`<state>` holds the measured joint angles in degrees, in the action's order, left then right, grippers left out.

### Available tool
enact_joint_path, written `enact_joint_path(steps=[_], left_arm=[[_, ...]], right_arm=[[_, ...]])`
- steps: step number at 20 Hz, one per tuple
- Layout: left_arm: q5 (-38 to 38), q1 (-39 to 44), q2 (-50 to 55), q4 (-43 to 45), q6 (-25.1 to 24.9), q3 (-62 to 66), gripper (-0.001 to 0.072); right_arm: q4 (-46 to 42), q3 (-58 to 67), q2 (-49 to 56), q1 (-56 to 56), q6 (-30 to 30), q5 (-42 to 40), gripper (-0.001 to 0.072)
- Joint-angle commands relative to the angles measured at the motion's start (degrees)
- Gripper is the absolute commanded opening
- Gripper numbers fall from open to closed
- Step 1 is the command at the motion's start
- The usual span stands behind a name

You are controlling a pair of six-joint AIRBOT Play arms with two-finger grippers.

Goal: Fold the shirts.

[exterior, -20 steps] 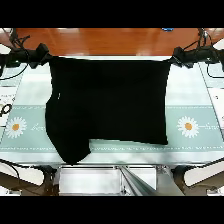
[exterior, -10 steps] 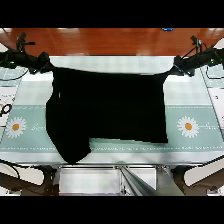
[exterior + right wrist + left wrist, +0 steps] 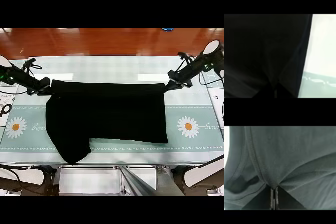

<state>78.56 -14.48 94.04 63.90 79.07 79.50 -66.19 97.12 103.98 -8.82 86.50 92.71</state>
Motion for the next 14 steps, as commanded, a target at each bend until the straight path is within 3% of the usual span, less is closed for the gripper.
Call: enact_joint_path(steps=[1, 5, 6, 7, 8, 11, 14], left_arm=[[-1.3, -0.1, -0.2, 0.4, -0.4, -2.5, 0.0018], [-1.5, -0.2, 0.0, 0.4, -0.6, -2.5, 0.0021], [-1.4, -0.1, 0.0, 0.5, -0.6, -2.5, 0.0125], [0.0, -0.1, 0.0, 0.4, 0.0, -2.5, 0.0432], [1.5, -0.1, -0.1, 0.7, 1.2, -2.5, 0.0509], [4.2, -1.2, -1.9, 1.6, 1.1, -2.6, 0.0509], [3.5, -6.2, -8.2, 1.8, 0.8, -6.5, 0.0508]], right_arm=[[-0.4, -3.9, 0.0, 0.4, 0.3, -1.2, 0.0023], [-0.4, -5.5, 0.0, 0.4, 0.4, -3.4, 0.0023], [-0.6, -5.5, -0.1, 0.4, 1.6, -3.3, 0.0079], [-0.7, -5.5, -0.1, 0.2, 2.5, -2.1, 0.0279], [-0.7, -5.5, -0.5, -0.2, 1.3, 0.5, 0.0413], [-5.2, -5.5, -5.7, -3.8, 1.3, 3.9, 0.0416], [-3.3, -13.5, -17.1, -8.6, 0.2, -2.4, 0.0416]])
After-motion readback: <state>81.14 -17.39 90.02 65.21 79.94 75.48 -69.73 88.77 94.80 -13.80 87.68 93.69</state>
